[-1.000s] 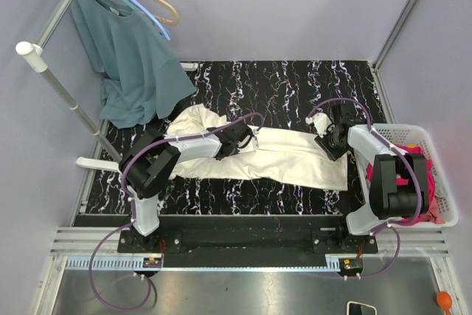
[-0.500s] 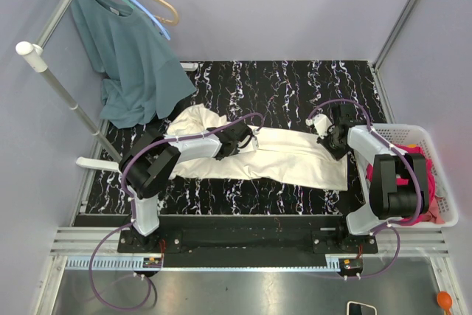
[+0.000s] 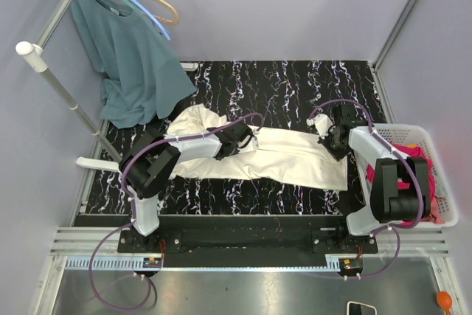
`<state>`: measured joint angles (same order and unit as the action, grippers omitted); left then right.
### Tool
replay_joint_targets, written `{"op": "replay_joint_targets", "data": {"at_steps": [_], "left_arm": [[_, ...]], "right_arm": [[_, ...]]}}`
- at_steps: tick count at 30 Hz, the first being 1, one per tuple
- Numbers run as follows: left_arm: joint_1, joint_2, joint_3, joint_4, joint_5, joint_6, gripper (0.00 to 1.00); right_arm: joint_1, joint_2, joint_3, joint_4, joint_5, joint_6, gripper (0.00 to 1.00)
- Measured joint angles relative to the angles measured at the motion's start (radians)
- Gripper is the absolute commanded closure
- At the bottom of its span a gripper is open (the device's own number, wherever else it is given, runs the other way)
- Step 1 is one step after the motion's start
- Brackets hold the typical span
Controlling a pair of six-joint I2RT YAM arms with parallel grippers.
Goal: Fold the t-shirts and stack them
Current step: Fold the tshirt
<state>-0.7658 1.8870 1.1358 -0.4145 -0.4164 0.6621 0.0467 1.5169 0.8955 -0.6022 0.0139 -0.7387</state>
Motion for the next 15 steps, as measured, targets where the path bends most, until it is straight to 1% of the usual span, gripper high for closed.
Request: {"op": "replay_joint_targets", "data": {"at_steps": [7, 14, 15], "left_arm": [[0.000, 0.000, 0.000, 0.000, -0.003, 0.001, 1.00], [0.000, 0.000, 0.000, -0.001, -0.013, 0.011, 1.00], [-0.001, 0.000, 0.000, -0.001, -0.016, 0.013, 1.00]], "right_arm": [[0.000, -0.111, -0.015, -0.060, -0.013, 0.010, 0.99], [0.000, -0.201, -0.066, -0.127, -0.053, 0.033, 0.97], [0.000, -0.210, -0.074, -0.137, -0.061, 0.037, 0.96]]}}
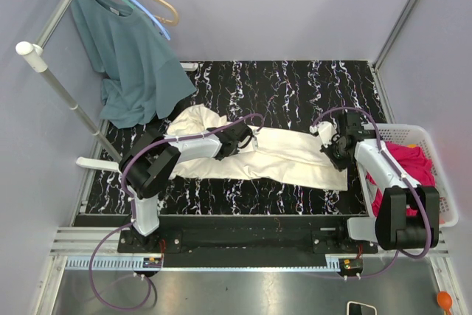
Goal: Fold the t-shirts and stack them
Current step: Fold the tshirt
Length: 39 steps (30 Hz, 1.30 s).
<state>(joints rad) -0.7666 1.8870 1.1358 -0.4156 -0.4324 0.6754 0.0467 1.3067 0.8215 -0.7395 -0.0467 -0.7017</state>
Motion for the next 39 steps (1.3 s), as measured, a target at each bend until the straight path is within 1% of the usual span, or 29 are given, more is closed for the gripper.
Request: {"op": "replay_joint_targets", "data": {"at_steps": [2, 3, 4, 8, 11, 18, 28, 37, 38, 39], "left_arm": [[0.000, 0.000, 0.000, -0.001, -0.003, 0.005, 1.00], [0.000, 0.000, 0.000, -0.001, -0.005, 0.006, 1.00], [0.000, 0.000, 0.000, -0.002, -0.008, 0.008, 1.00], [0.000, -0.003, 0.000, -0.011, -0.014, 0.009, 1.00], [0.000, -0.008, 0.000, -0.013, -0.018, 0.009, 1.00], [0.000, -0.039, 0.000, -0.026, -0.019, 0.008, 1.00], [0.000, -0.143, -0.013, -0.060, -0.025, 0.006, 1.00], [-0.002, -0.174, -0.035, -0.097, -0.018, -0.025, 1.00], [-0.003, -0.174, -0.035, -0.102, -0.016, -0.031, 0.98], [-0.005, -0.174, -0.035, -0.108, -0.015, -0.035, 0.94]], "right_arm": [[0.000, -0.017, -0.015, -0.017, -0.011, 0.009, 0.92], [0.000, -0.025, -0.022, -0.023, -0.018, 0.012, 0.88], [0.000, -0.033, -0.029, -0.027, -0.023, 0.015, 0.74], [0.001, -0.055, -0.061, -0.042, -0.024, 0.025, 0.48], [0.001, -0.055, -0.071, -0.051, -0.023, 0.028, 0.35], [0.001, -0.030, -0.055, -0.042, -0.017, 0.029, 0.33], [0.001, 0.165, 0.126, 0.039, -0.018, 0.045, 0.32], [0.001, 0.315, 0.163, 0.120, -0.015, 0.045, 0.32], [0.001, 0.334, 0.165, 0.126, -0.015, 0.045, 0.32], [0.001, 0.350, 0.167, 0.133, -0.015, 0.045, 0.32]]}}
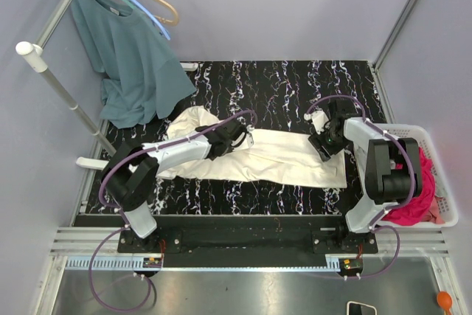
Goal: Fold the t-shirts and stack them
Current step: Fold the tshirt
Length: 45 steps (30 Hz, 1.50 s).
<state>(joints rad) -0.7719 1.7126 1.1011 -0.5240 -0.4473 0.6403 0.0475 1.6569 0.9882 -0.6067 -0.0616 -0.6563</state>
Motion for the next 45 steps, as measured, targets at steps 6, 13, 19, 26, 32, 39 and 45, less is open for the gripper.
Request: {"op": "replay_joint_targets", "data": {"at_steps": [6, 13, 19, 26, 32, 39, 45], "left_arm": [[-0.019, 0.000, 0.005, -0.031, 0.004, -0.024, 0.82], [-0.023, 0.002, 0.087, -0.045, 0.028, -0.055, 0.51], [0.013, 0.004, 0.144, 0.040, 0.033, -0.047, 0.31], [0.167, 0.113, 0.351, 0.091, 0.081, -0.013, 0.30], [0.192, 0.208, 0.388, 0.094, 0.182, 0.025, 0.30], [0.205, 0.325, 0.489, 0.057, 0.306, -0.022, 0.17], [0.223, 0.394, 0.602, 0.037, 0.343, -0.090, 0.09]], "right_arm": [[0.000, 0.022, 0.005, 0.016, 0.002, -0.001, 0.32], [0.000, 0.020, -0.002, 0.031, 0.020, -0.006, 0.32], [0.001, 0.012, -0.012, 0.042, 0.021, -0.008, 0.32], [0.002, 0.003, -0.023, 0.055, 0.021, -0.009, 0.32], [0.003, 0.002, -0.027, 0.060, 0.021, -0.008, 0.33], [0.003, -0.003, -0.035, 0.067, 0.020, -0.008, 0.33], [0.003, -0.021, -0.056, 0.087, 0.020, -0.008, 0.34]]}}
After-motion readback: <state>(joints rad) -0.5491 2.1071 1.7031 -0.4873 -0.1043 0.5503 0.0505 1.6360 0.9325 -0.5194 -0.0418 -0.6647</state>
